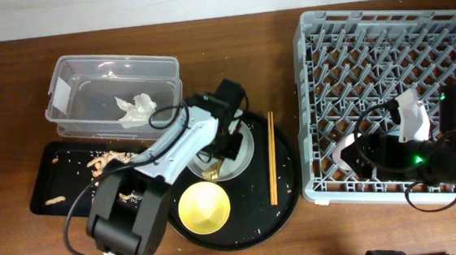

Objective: Sort waste into correct bins and load items into the dishwasher rack
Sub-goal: 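Pick the snack wrapper from the plate and drop it in the clear bin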

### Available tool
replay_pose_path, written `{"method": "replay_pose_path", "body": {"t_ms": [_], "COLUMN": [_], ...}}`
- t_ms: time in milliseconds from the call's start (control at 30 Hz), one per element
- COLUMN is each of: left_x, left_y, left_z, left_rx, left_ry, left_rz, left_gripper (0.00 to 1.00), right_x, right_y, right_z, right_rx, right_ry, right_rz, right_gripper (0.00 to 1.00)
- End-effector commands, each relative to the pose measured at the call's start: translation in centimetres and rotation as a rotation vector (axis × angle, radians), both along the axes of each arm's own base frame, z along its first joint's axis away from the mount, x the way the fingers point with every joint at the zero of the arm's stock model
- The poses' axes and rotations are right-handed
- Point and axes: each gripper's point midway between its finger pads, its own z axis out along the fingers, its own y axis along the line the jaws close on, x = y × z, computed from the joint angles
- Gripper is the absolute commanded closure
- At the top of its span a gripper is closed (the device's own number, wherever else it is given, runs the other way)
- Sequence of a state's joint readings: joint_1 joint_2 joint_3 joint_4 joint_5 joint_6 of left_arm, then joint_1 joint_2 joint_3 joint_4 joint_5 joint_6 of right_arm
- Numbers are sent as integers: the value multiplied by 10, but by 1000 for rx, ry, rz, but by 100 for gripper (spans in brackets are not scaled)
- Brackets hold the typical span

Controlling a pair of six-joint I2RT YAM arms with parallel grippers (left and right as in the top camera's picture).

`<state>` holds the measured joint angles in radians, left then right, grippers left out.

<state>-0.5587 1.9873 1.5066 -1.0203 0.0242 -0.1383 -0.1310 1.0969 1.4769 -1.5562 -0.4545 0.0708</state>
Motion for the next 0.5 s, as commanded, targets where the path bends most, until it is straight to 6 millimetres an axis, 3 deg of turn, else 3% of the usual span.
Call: {"method": "replay_pose_path", "body": {"t_ms": [0, 133, 267, 300, 333, 400, 467], "left_x": [58, 106, 143, 149, 152, 146, 139], "left_y": [38, 99, 165, 173, 174, 164, 162], "left_z": [100, 140, 140, 137, 132, 130, 141], "left_rx": [2, -46, -43, -52, -84, -132, -132], "left_ry": [-274, -412, -492, -498, -480, -441, -441], "left_rz": [127, 303, 461, 479, 468, 403, 398], "left_gripper": [100, 100, 99, 69, 47, 33, 31], "right_x": [-1, -1, 1, 1, 2, 3, 3], "right_y": [2, 2, 2, 2, 2, 2, 2], "right_z": [0, 0, -1, -1, -2, -3, -3], "right_rx": [0, 0, 0, 1, 1, 1, 2], "right_ry": [-3, -4, -2, 1, 3, 9, 11], "right_rz": [18, 18, 18, 18, 18, 18, 18], "right_gripper": [16, 16, 16, 16, 16, 16, 16]}}
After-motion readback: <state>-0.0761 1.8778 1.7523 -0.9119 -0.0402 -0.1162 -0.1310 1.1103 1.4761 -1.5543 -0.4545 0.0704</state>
